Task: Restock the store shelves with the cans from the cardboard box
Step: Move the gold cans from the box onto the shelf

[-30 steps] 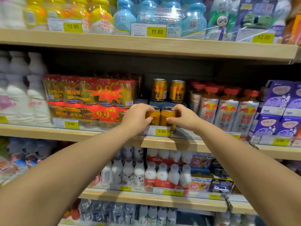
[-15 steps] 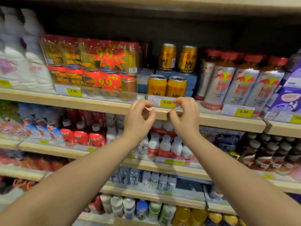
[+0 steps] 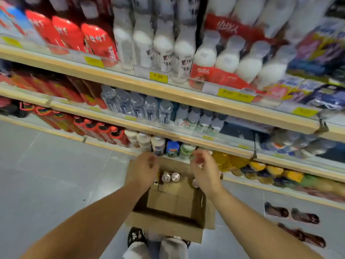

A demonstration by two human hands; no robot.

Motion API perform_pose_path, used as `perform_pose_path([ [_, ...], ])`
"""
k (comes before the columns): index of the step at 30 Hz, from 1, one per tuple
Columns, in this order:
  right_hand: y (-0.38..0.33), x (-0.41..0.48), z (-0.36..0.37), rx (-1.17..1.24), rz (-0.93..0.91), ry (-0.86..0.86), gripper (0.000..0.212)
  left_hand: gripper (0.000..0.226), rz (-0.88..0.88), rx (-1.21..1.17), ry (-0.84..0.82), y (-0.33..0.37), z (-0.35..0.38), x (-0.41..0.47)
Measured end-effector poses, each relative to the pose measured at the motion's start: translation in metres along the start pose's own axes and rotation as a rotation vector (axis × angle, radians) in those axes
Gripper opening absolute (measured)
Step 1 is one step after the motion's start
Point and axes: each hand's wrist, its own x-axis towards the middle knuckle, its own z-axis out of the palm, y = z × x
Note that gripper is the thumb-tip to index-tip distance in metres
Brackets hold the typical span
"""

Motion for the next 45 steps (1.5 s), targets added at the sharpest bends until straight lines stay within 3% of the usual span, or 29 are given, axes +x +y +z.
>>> perform_pose_path([
  [7, 0.16, -0.013, 0.097, 0.206, 0.546, -0.004, 0.018, 0.017, -0.098, 0.032, -0.18, -0.115, 0.085, 0.021],
  [8, 0.186, -0.015, 0.11, 0.207, 0.643, -0.033, 0.008, 0.017, -0.115, 0.047, -0.189, -0.131, 0.096, 0.025],
  [11, 0.261, -0.02, 0.143, 0.225, 0.939, -0.188, 0.02, 0.023, -0.146, 0.155, -0.265, -0.188, 0.134, 0.039],
  [13, 0.299, -0.018, 0.167, 0.195, 0.996, -0.237, 0.021, 0.032, -0.184, 0.205, -0.314, -0.225, 0.157, 0.049],
  [15, 0.336, -0.015, 0.192, 0.068, 0.949, -0.225, 0.027, 0.037, -0.239, 0.161, -0.326, -0.257, 0.182, 0.063],
  [18, 0.379, -0.006, 0.226, -0.14, 0.626, -0.253, 0.029, 0.042, -0.245, 0.133, -0.297, -0.299, 0.22, 0.095],
  [22, 0.415, 0.022, 0.263, -0.619, 0.189, -0.362, 0.046, 0.043, -0.225, 0.143, -0.241, -0.34, 0.272, 0.149],
  [27, 0.443, 0.07, 0.306, -0.861, -0.121, -0.434, 0.065, 0.056, -0.375, -0.074, -0.158, -0.366, 0.326, 0.21],
  [31, 0.466, 0.091, 0.326, -1.103, -0.165, -0.518, 0.082, 0.079, -0.442, -0.195, -0.198, -0.38, 0.35, 0.233],
  [35, 0.476, 0.098, 0.332, -1.167, -0.208, -0.495, 0.077, 0.082, -0.37, -0.207, -0.209, -0.386, 0.352, 0.232],
  [40, 0.455, 0.078, 0.309, -0.97, -0.159, -0.458, 0.062, 0.07, -0.393, -0.137, -0.219, -0.387, 0.308, 0.193],
  [45, 0.366, 0.028, 0.25, -0.59, 0.228, -0.328, 0.074, 0.06, -0.292, 0.048, -0.375, -0.333, 0.218, 0.135],
])
